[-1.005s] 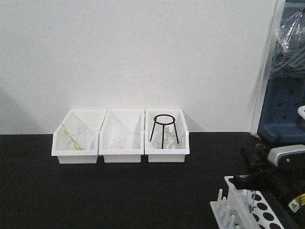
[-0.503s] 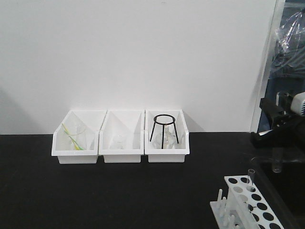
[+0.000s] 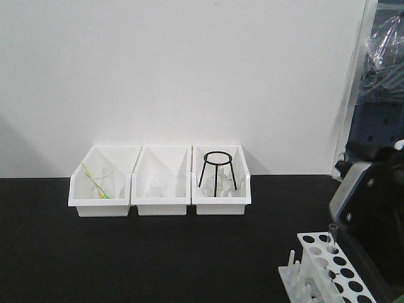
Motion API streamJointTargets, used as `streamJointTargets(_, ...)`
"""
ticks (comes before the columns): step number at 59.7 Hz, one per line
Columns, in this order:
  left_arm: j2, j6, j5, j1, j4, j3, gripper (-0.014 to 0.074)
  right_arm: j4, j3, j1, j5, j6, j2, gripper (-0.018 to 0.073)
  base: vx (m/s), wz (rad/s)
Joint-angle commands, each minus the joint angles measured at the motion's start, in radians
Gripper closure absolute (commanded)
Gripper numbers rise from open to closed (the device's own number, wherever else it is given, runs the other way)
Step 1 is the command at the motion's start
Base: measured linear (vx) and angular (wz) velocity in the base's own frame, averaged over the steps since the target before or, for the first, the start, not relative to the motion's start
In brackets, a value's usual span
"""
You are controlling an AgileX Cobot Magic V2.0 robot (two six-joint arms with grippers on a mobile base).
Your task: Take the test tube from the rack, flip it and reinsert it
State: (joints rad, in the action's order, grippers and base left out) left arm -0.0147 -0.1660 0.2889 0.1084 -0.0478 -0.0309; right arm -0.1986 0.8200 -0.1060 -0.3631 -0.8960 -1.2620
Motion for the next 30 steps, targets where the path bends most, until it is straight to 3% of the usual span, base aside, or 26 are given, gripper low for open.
streamJointTargets(1,-0.003,0.000,-0.087,-0.004,0.004,-0.002,0.0603,0.477,0.036,0.005,-0.179,0.336,0.053,0.0567,0.00,0.00)
streamJointTargets(4,-0.003,0.000,-0.087,-0.004,0.004,-0.002,0.0603,0.713,0.036,0.011,-0.197,0.515,0.058,0.0567,0.00,0.00)
streamJointTargets(7,-0.003,0.000,-0.087,-0.004,0.004,-0.002,0.0603,0.863,0.034,0.020,-0.206,0.600,0.057,0.0567,0.00,0.00)
streamJointTargets(10,-0.003,0.000,-0.087,-0.004,0.004,-0.002,0.0603,0.895,0.021,0.027,-0.220,0.626,0.046,0.0567,0.00,0.00)
streamJointTargets(13,-0.003,0.000,-0.087,-0.004,0.004,-0.002,0.0603,0.852,0.005,0.027,-0.242,0.637,0.036,0.0567,0.00,0.00)
streamJointTargets(19,-0.003,0.000,-0.087,-0.004,0.004,-0.002,0.0603,0.609,-0.048,0.027,-0.270,0.681,0.024,0.0567,0.00,0.00)
streamJointTargets(23,-0.003,0.000,-0.087,-0.004,0.004,-0.002,0.0603,0.463,-0.088,0.027,-0.322,0.767,0.016,0.0567,0.00,0.00)
streamJointTargets(30,-0.003,0.000,-0.087,-0.004,0.004,-0.002,0.0603,0.289,-0.148,0.027,-0.463,0.933,-0.013,0.0567,0.00,0.00)
